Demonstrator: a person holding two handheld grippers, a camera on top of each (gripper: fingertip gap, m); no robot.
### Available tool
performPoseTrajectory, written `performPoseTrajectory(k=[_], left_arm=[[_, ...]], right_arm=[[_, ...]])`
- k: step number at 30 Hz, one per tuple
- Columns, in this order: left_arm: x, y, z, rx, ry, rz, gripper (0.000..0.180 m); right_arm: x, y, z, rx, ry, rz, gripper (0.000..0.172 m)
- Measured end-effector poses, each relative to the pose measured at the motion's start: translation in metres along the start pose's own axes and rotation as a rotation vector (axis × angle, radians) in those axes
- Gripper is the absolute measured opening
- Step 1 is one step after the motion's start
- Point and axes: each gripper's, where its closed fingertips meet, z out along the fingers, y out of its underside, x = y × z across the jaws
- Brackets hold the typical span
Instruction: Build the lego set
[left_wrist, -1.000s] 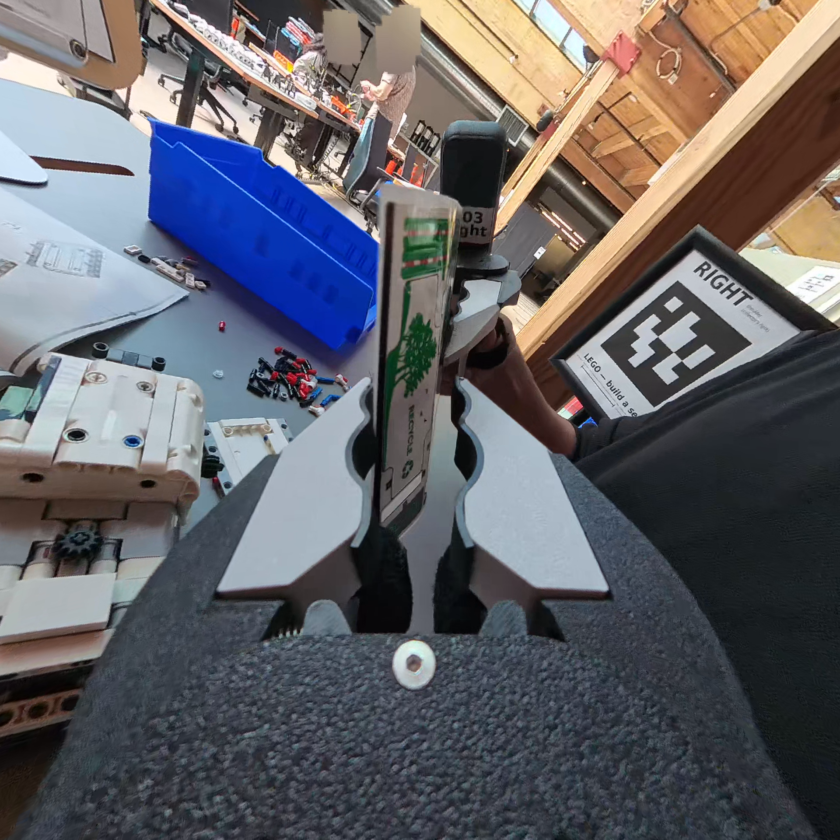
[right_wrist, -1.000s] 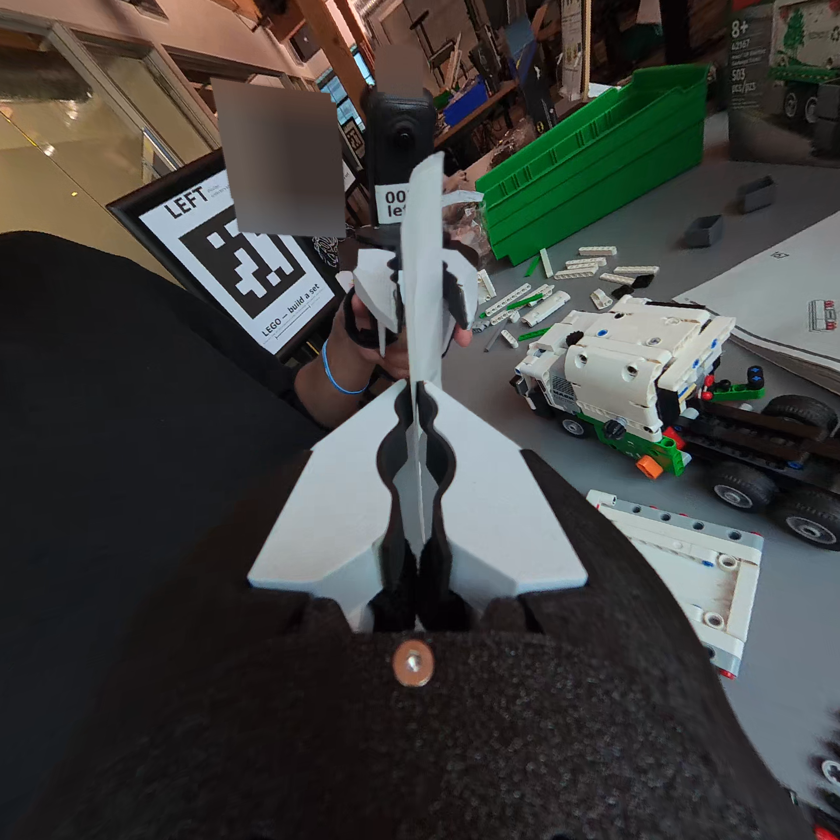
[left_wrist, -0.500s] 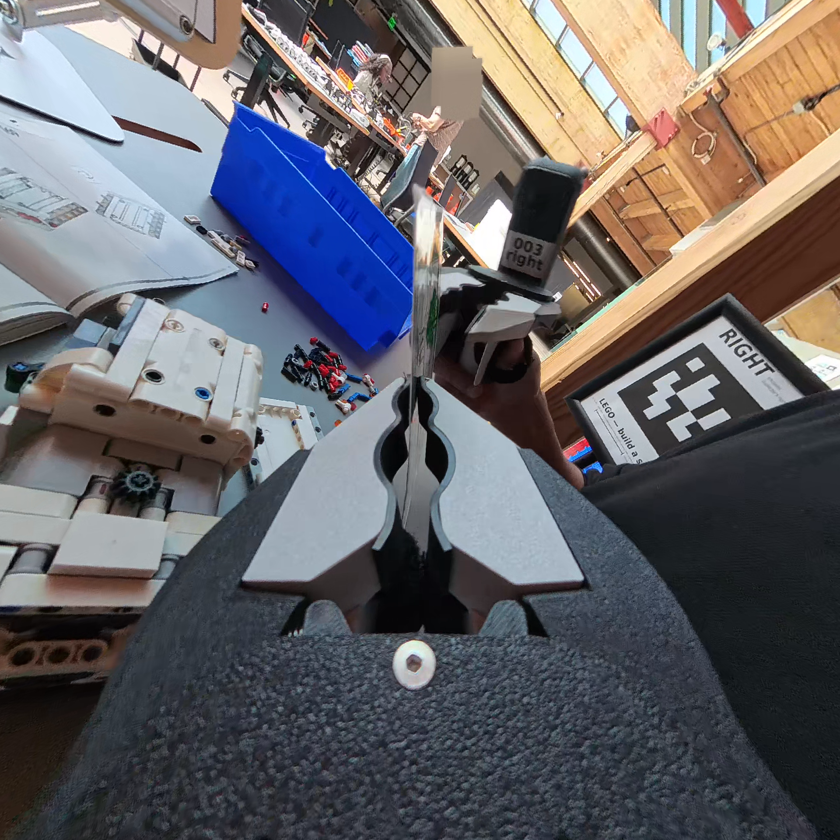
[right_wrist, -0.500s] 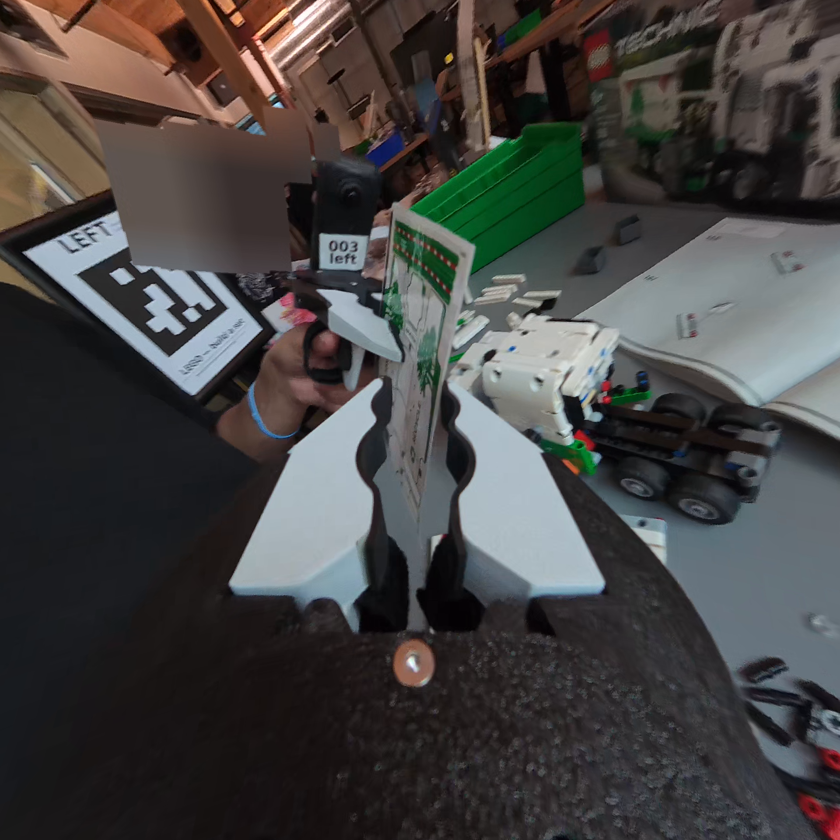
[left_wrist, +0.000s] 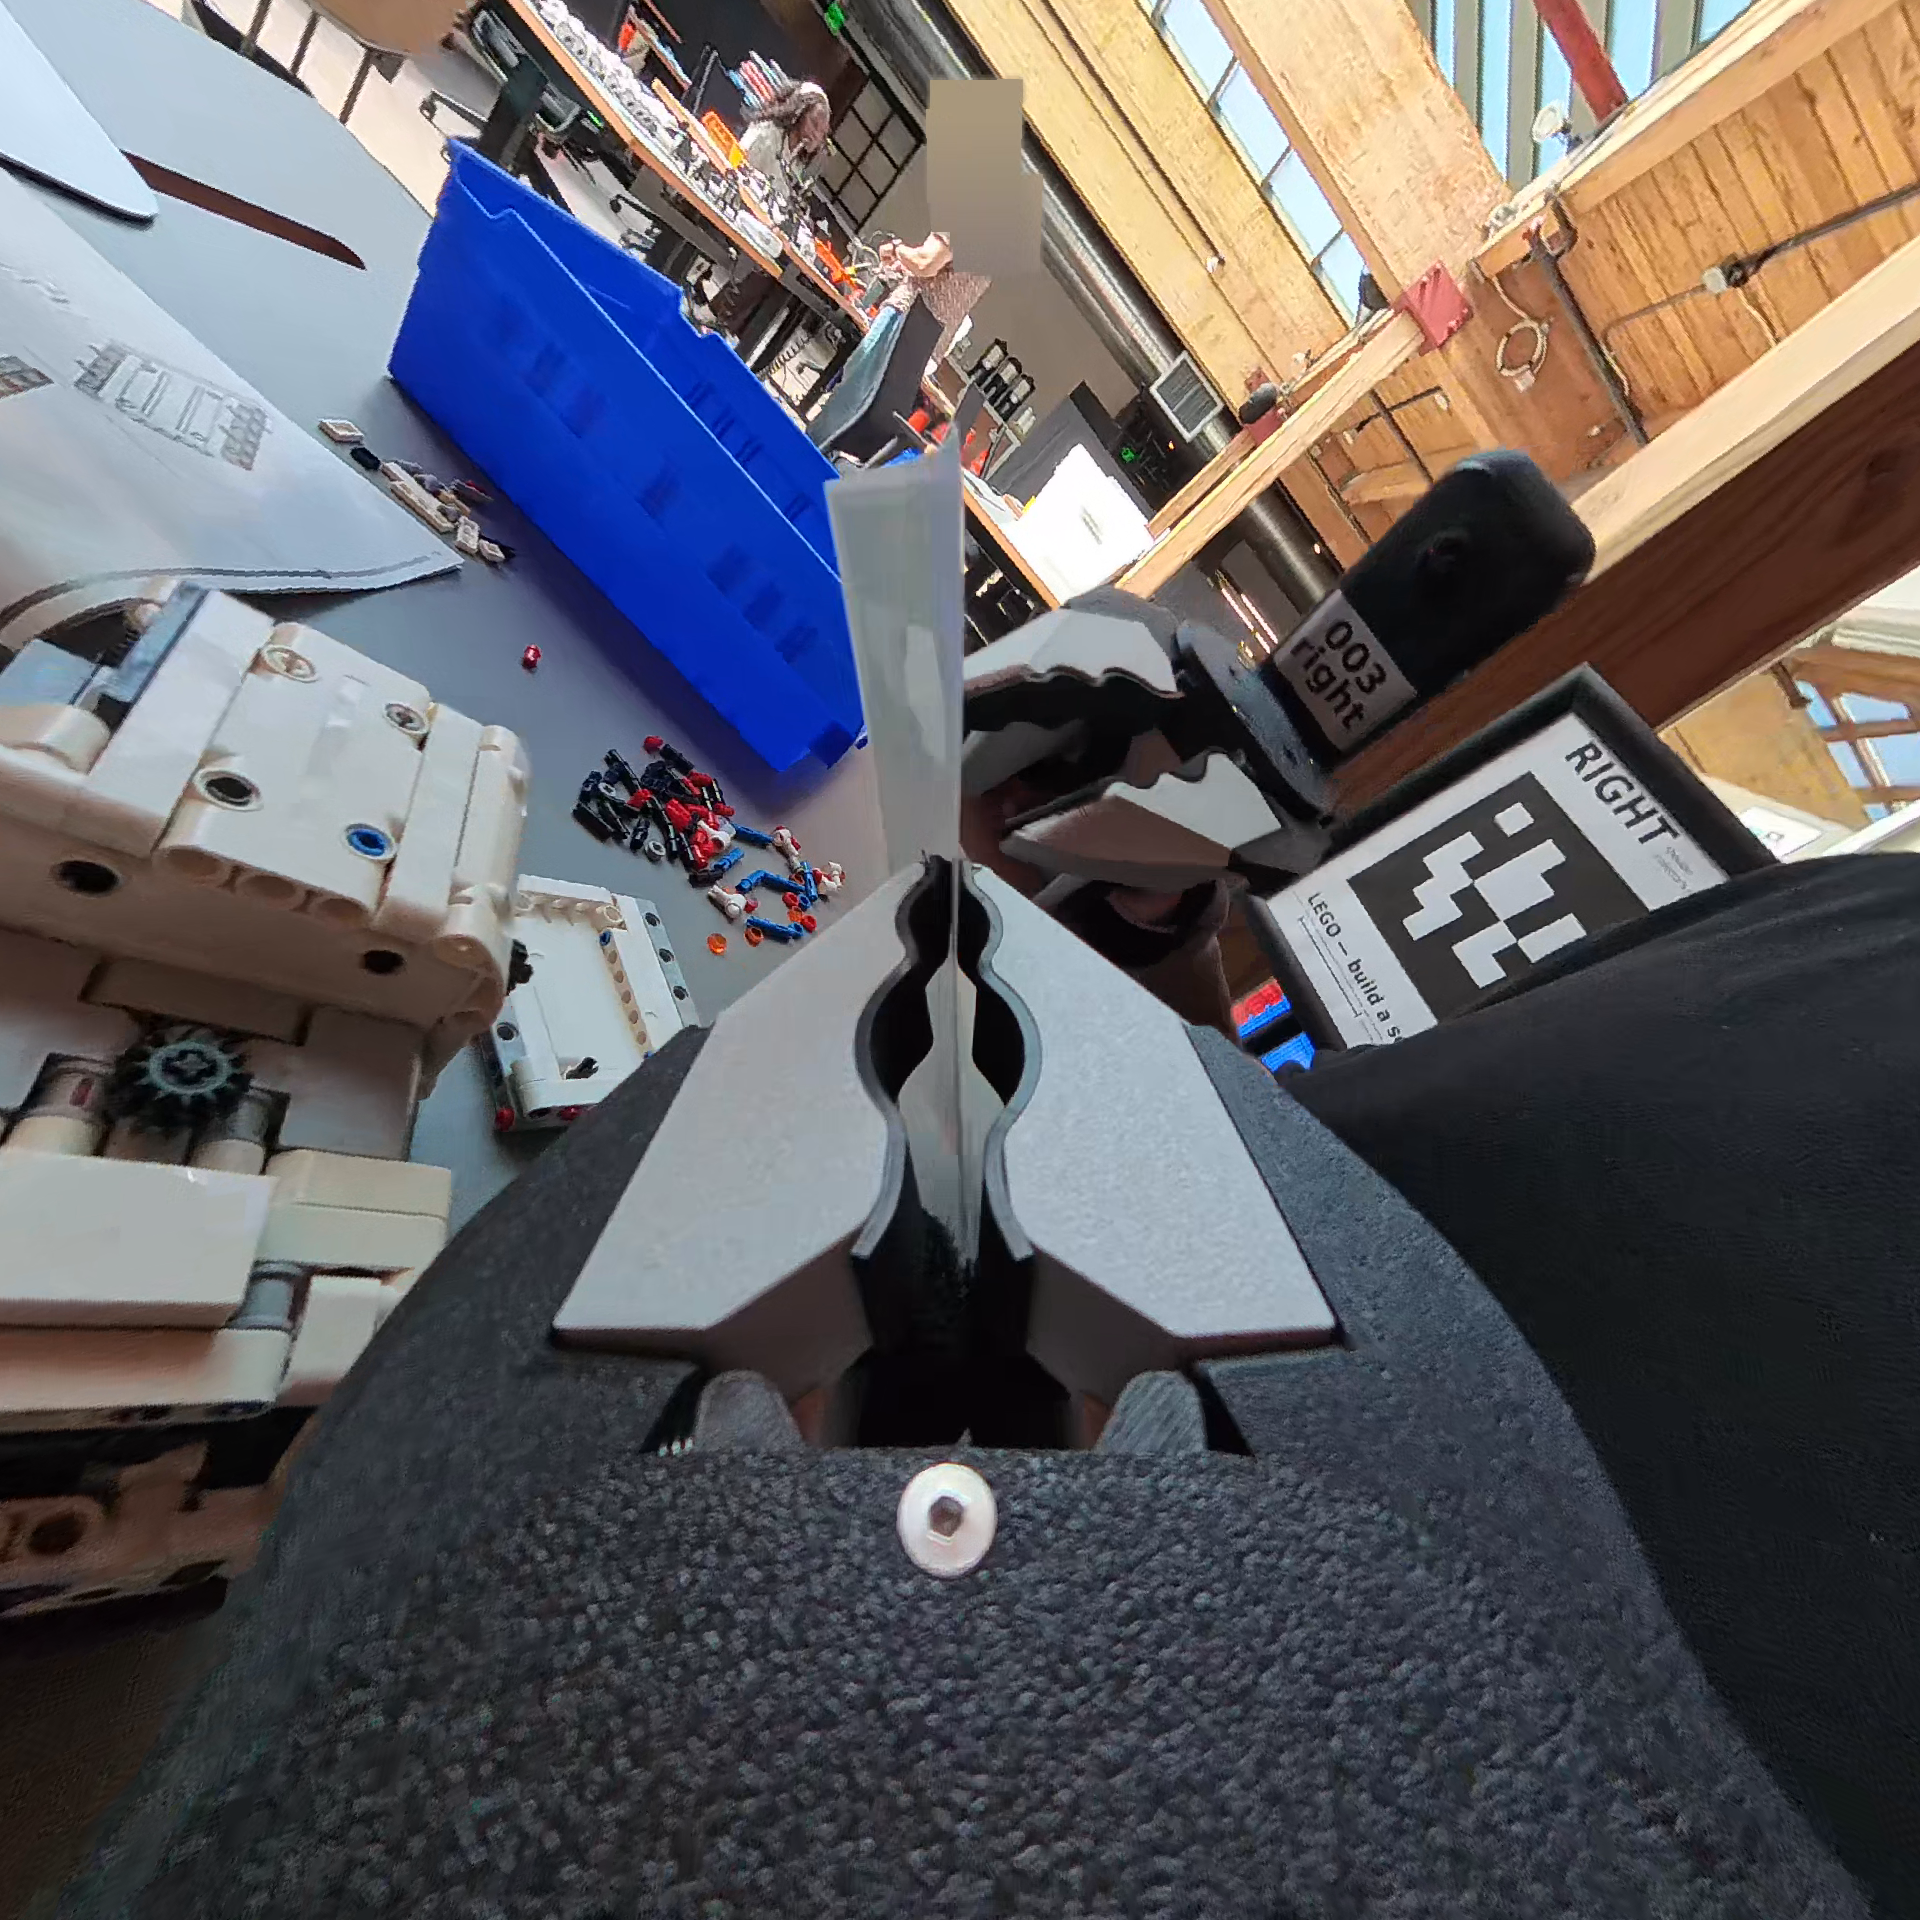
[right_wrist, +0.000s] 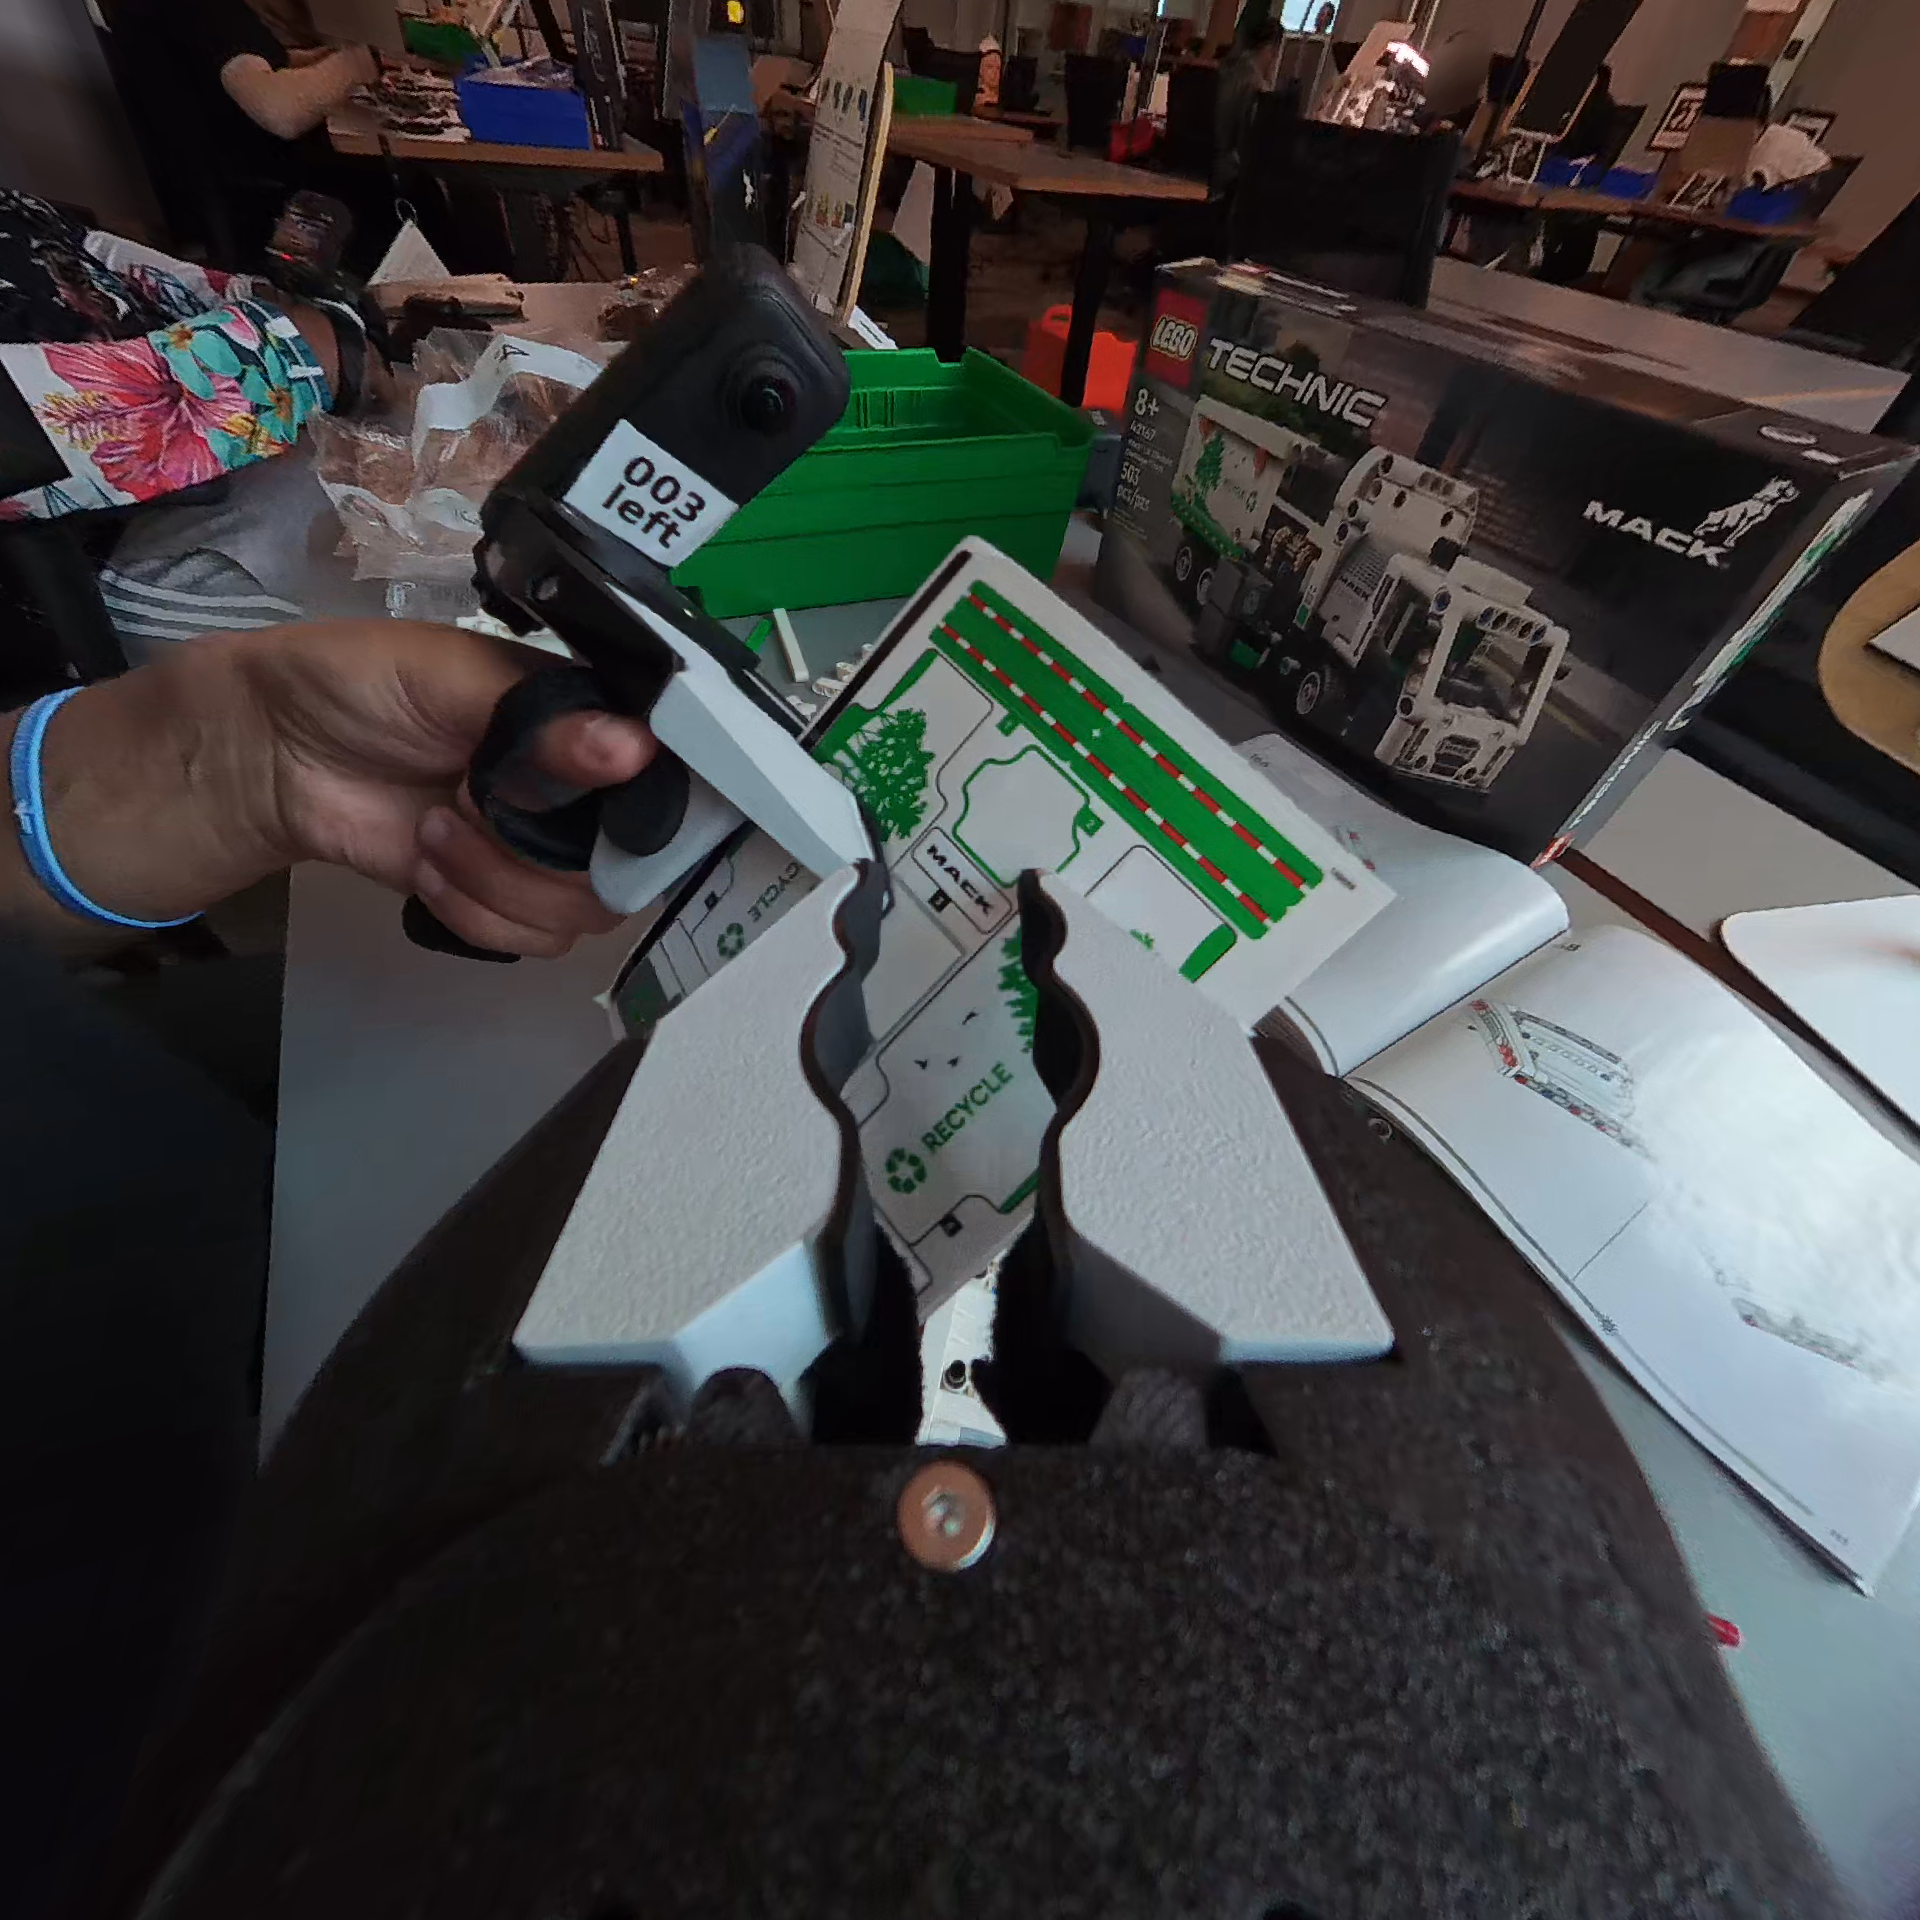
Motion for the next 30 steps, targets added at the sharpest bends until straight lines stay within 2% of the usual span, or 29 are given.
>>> performPoseTrajectory(k=[6,9,15,21,25,30], left_arm=[[0.011,0.007,0.002,-0.055,0.021,0.121,0.000],[0.016,0.008,0.002,-0.071,0.031,0.182,0.000],[0.024,0.011,-0.001,-0.080,0.056,0.284,0.000],[0.025,0.015,0.001,-0.098,0.066,0.344,0.000],[0.031,0.017,-0.001,-0.111,0.091,0.380,0.000],[0.035,0.019,0.000,-0.131,0.106,0.403,0.000]], right_arm=[[-0.014,0.002,0.001,0.052,-0.190,0.174,0.020],[-0.021,0.001,-0.001,0.081,-0.281,0.279,0.023],[-0.023,0.003,-0.009,0.086,-0.342,0.381,0.030],[-0.038,-0.007,-0.013,0.145,-0.517,0.540,0.035],[-0.041,-0.008,-0.014,0.170,-0.576,0.596,0.030],[-0.039,-0.007,-0.014,0.195,-0.603,0.639,0.014]])
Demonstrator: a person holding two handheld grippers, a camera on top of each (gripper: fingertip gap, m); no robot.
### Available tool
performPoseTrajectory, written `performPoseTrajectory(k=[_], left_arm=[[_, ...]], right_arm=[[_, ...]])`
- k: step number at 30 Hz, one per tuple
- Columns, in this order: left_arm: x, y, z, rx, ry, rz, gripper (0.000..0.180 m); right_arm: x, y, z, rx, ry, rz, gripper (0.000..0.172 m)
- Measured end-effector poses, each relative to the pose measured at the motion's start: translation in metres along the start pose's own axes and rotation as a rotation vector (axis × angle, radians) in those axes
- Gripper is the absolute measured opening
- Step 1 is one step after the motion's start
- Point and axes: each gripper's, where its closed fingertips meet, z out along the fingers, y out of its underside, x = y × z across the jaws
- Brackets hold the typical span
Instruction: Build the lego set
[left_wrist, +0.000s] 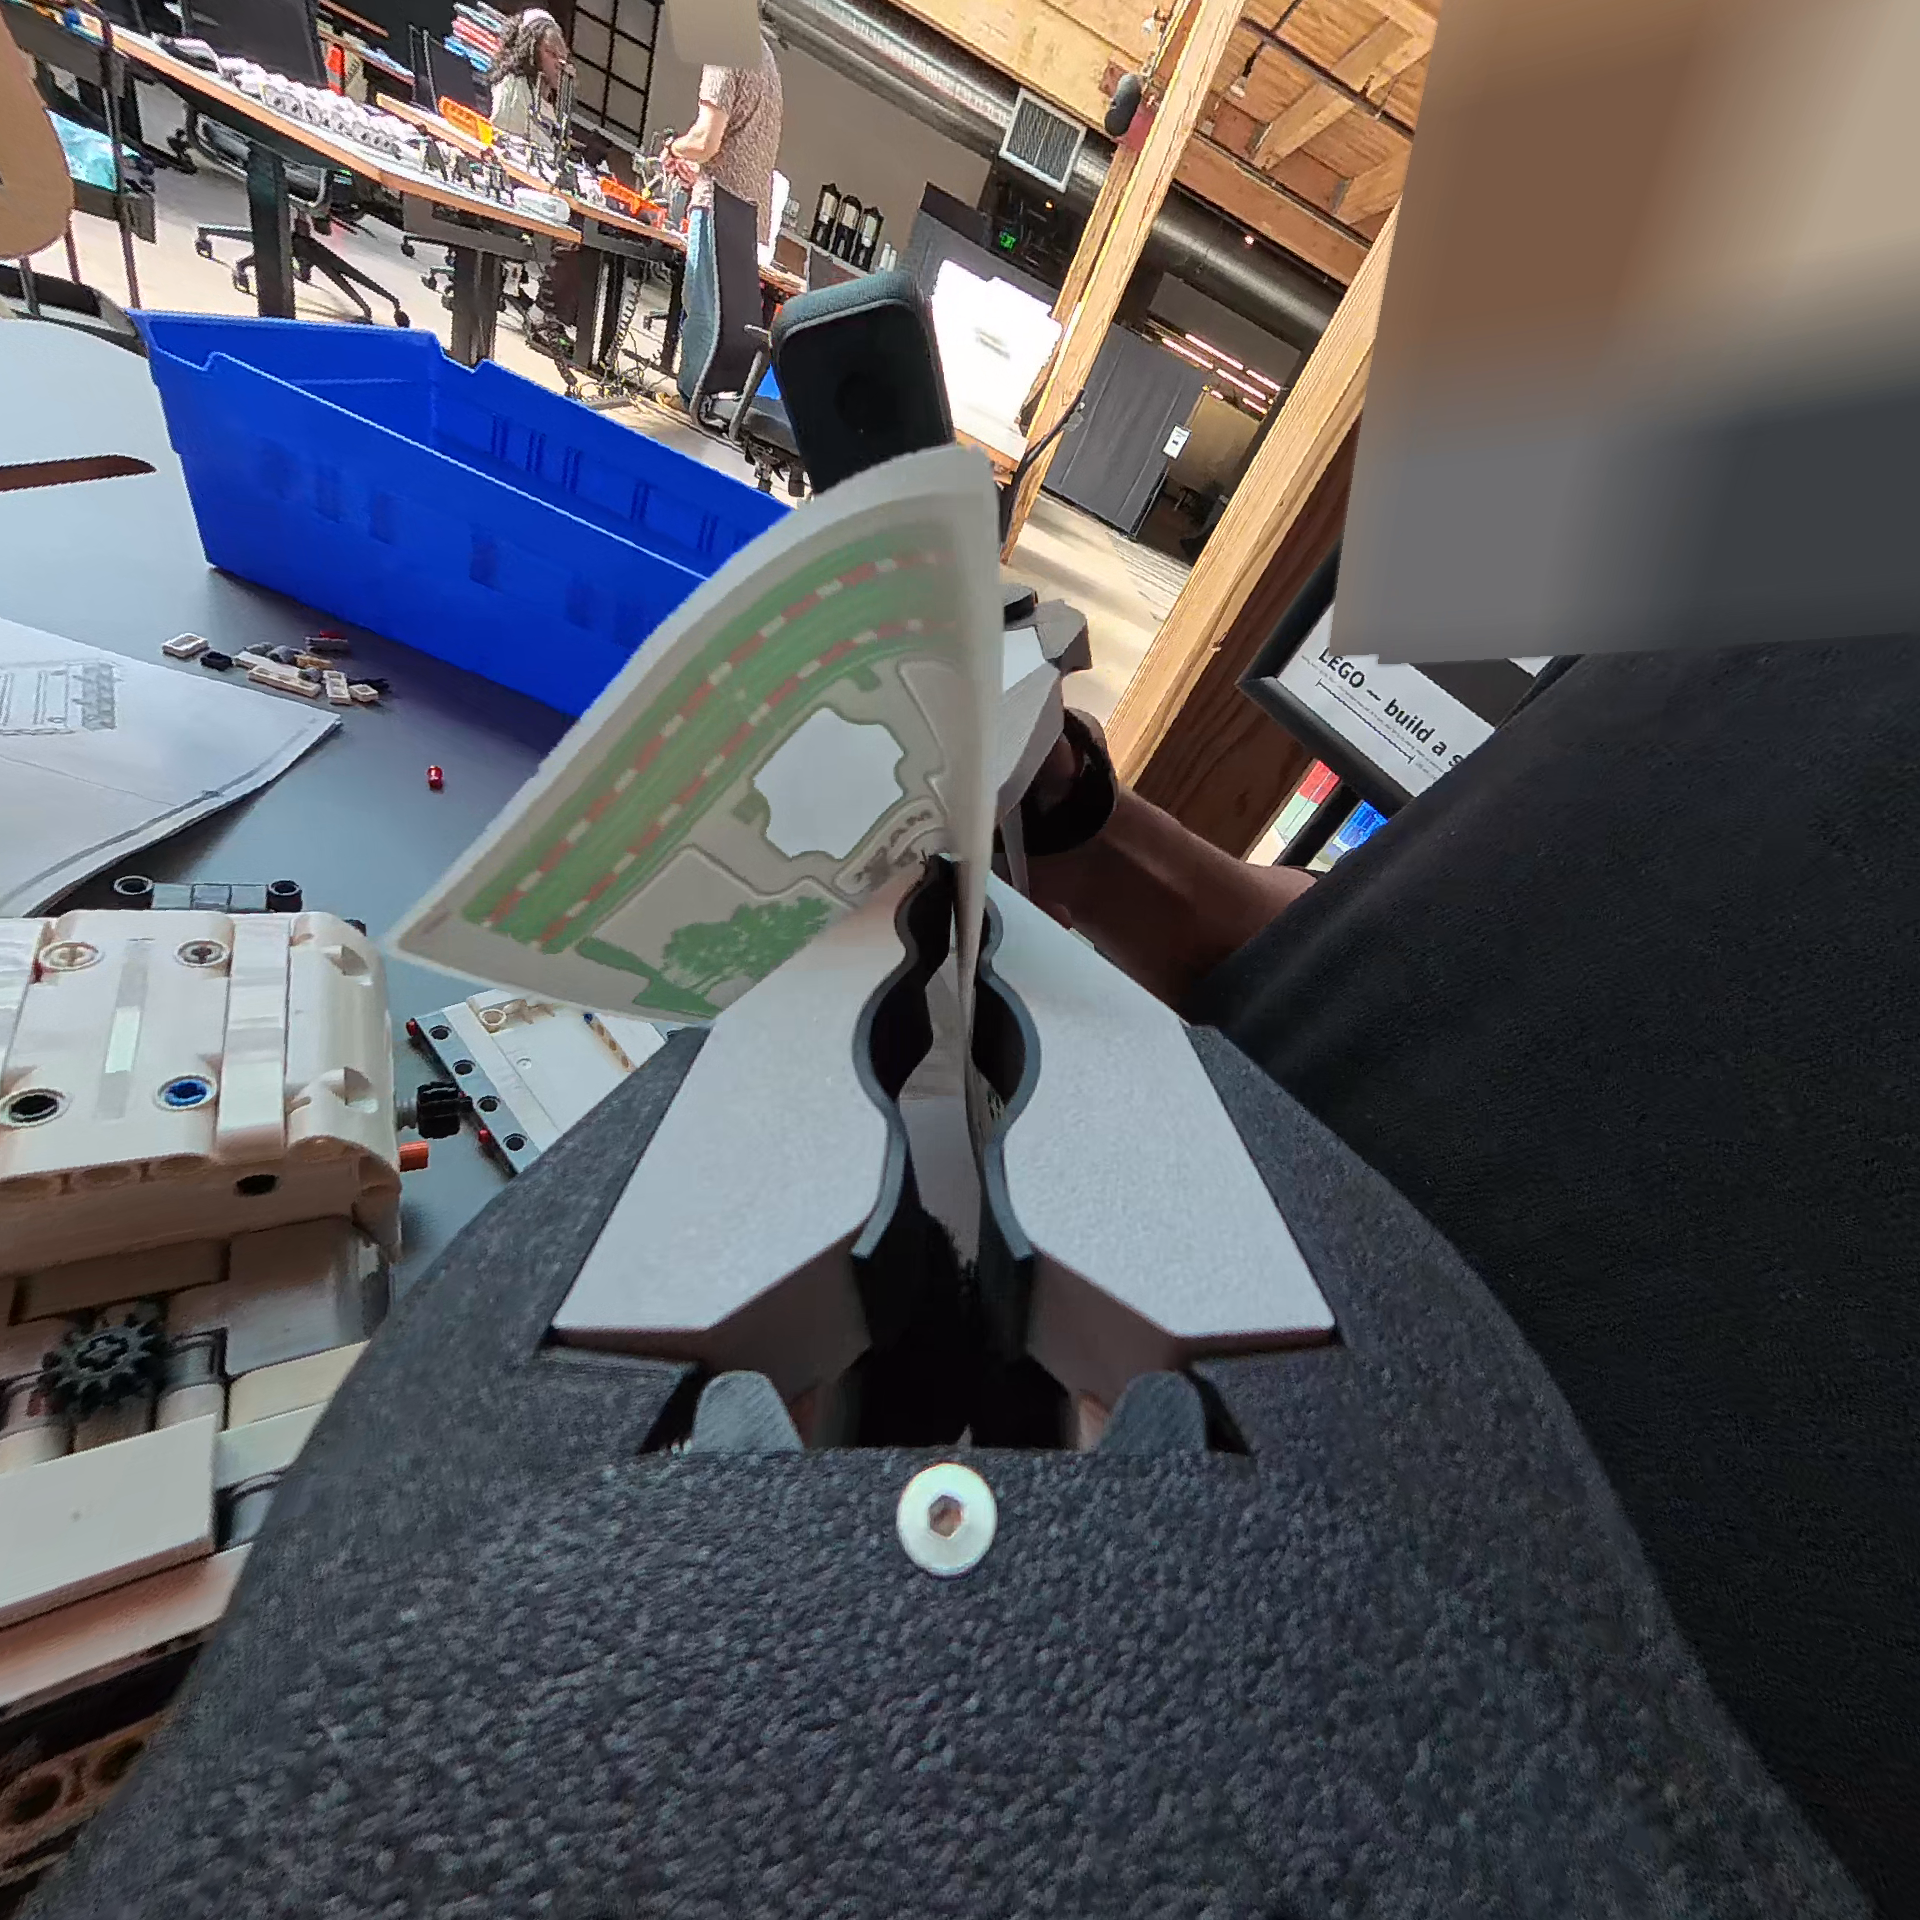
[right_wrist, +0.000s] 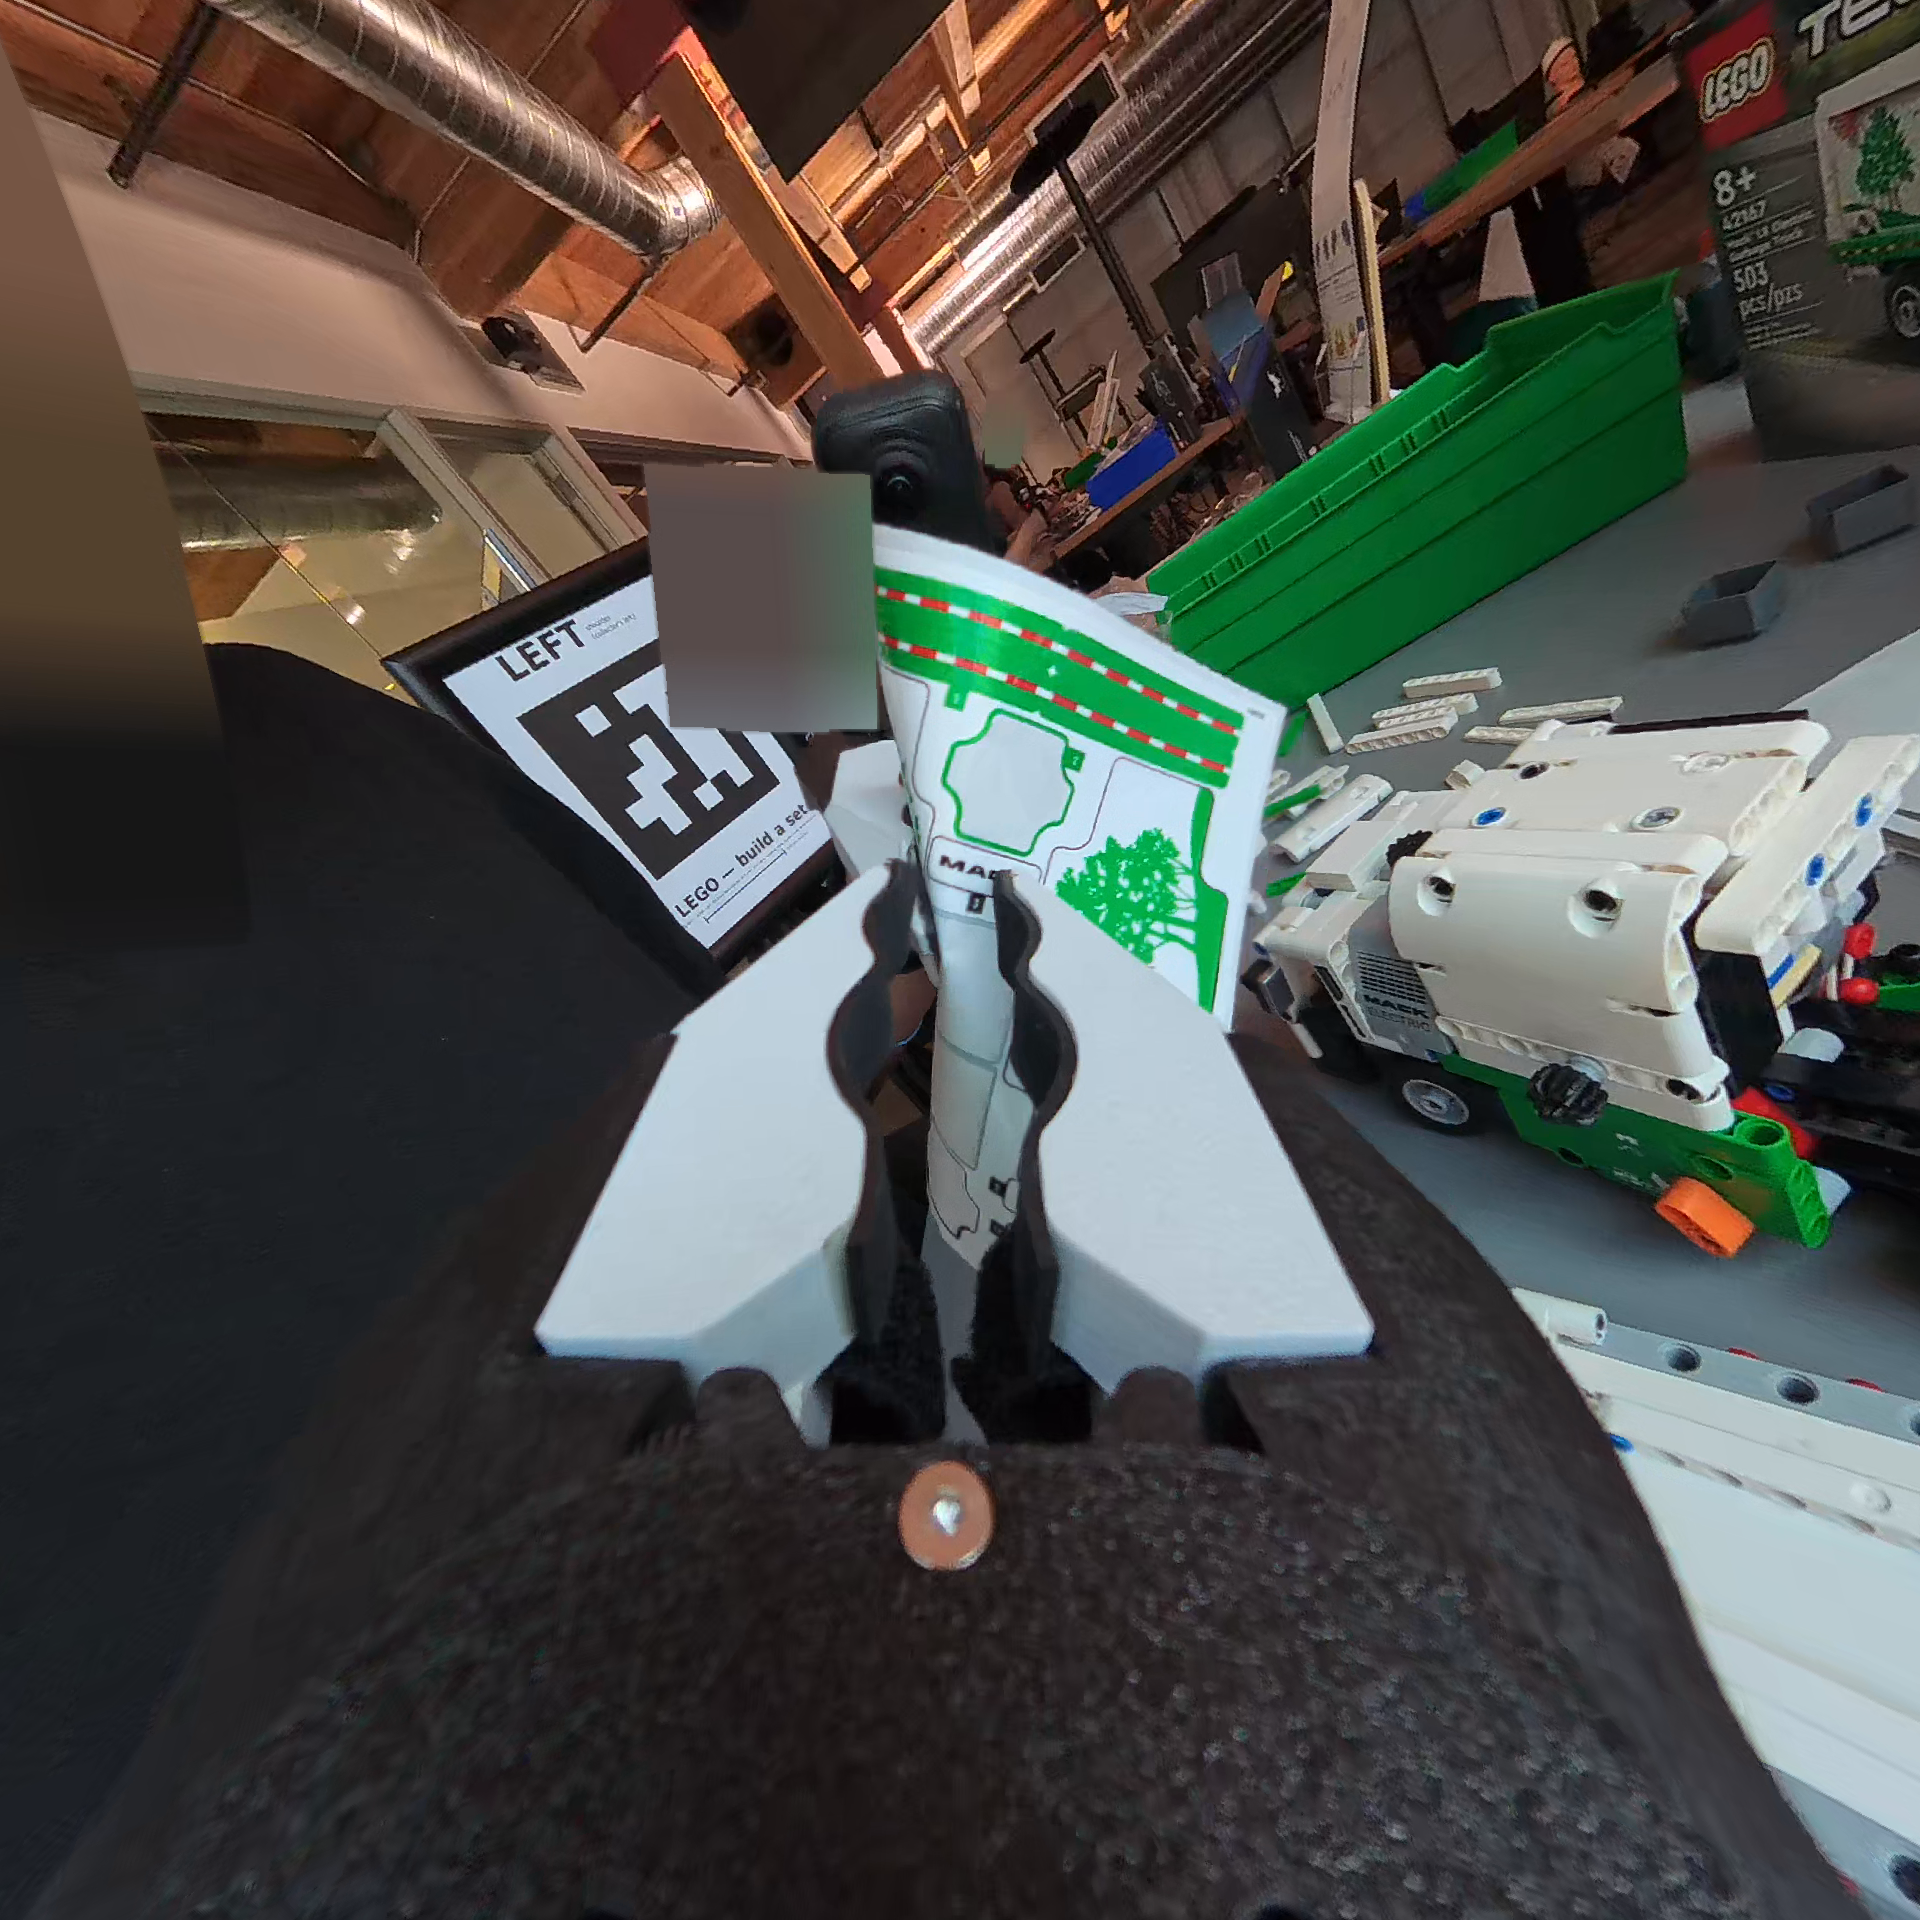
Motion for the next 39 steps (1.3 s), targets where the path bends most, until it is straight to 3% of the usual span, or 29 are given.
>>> performPoseTrajectory(k=[24,30,34,39], left_arm=[[0.0018,0.0029,0.0014,-0.012,-0.016,-0.008,0.000],[0.0022,0.0023,0.0003,-0.012,-0.015,-0.011,0.000],[-0.0019,-0.0008,-0.0017,0.010,-0.030,-0.029,0.000],[0.0043,0.0040,0.0028,-0.015,0.003,-0.016,0.000]], right_arm=[[0.0009,0.0046,-0.0030,0.014,-0.079,0.046,0.009],[0.0006,0.0014,-0.0083,0.040,-0.097,0.059,0.000],[0.0050,0.0039,-0.0054,0.008,-0.022,0.003,0.019],[-0.0027,0.0090,0.0010,-0.050,-0.007,-0.070,0.024]])
